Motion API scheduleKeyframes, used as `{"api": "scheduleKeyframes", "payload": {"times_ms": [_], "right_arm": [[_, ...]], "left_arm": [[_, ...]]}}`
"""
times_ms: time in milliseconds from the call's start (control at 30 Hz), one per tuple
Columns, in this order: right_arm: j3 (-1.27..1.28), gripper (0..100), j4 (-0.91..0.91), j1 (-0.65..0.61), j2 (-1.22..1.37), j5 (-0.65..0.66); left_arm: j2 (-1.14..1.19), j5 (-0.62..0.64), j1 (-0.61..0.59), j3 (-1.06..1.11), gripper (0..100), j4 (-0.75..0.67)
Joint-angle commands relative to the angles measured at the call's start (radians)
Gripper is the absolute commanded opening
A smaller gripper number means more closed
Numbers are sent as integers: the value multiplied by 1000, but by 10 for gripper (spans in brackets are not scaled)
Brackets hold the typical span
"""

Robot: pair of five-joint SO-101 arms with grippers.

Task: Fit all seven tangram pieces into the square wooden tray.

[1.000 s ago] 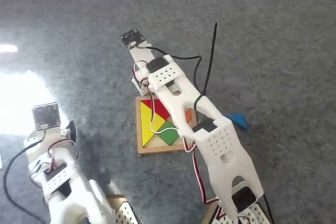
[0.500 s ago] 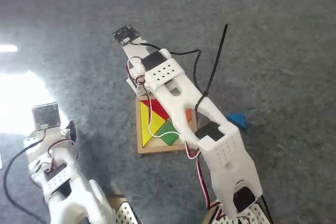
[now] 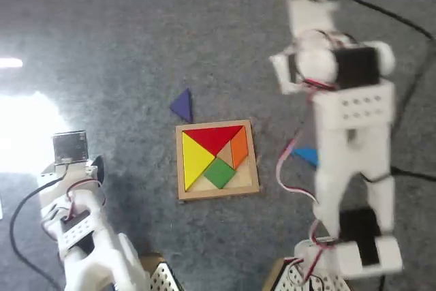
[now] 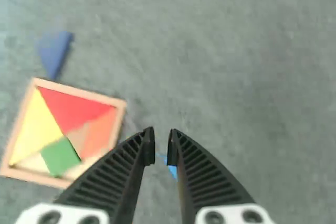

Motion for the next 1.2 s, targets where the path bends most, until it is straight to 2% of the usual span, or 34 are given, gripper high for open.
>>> {"api": "scheduleKeyframes", "payload": {"times_ms": [0,33,67,100,167,233,267,300,367,400,500,667,767,867,933,1000,1167], "right_arm": [[373,29,-168,124,-183,21],[494,11,-257,140,-237,23],[618,5,-337,151,-292,23],[741,13,-410,157,-354,25],[990,43,-549,157,-472,25],[1217,80,-685,153,-570,26],[1313,98,-751,151,-618,31],[1396,113,-806,151,-656,41],[1530,131,-900,153,-717,58],[1582,134,-934,153,-737,60],[1685,133,-1007,153,-759,60],[1757,133,-1055,130,-759,60],[1772,133,-1063,116,-759,66],[1772,133,-1063,116,-760,101],[1774,133,-1063,116,-762,107],[1775,133,-1063,116,-762,109],[1775,133,-1063,116,-766,109]], "left_arm": [[-26,35,8,-54,351,17],[-26,54,9,-105,350,71],[-26,69,9,-200,350,183],[-23,86,11,-331,350,368],[-12,103,37,-691,349,858],[37,98,161,-1061,349,1289],[83,98,250,-1228,349,1450],[143,112,345,-1380,349,1591],[292,204,528,-1620,351,1788],[379,261,597,-1709,352,1832],[626,387,683,-1857,352,1818],[974,451,783,-2046,351,1765],[1135,548,790,-2193,351,1757],[1298,589,787,-2325,354,1758],[1416,637,763,-2422,385,1758],[1522,655,736,-2534,419,1768],[1752,663,741,-2773,415,1826]]}}
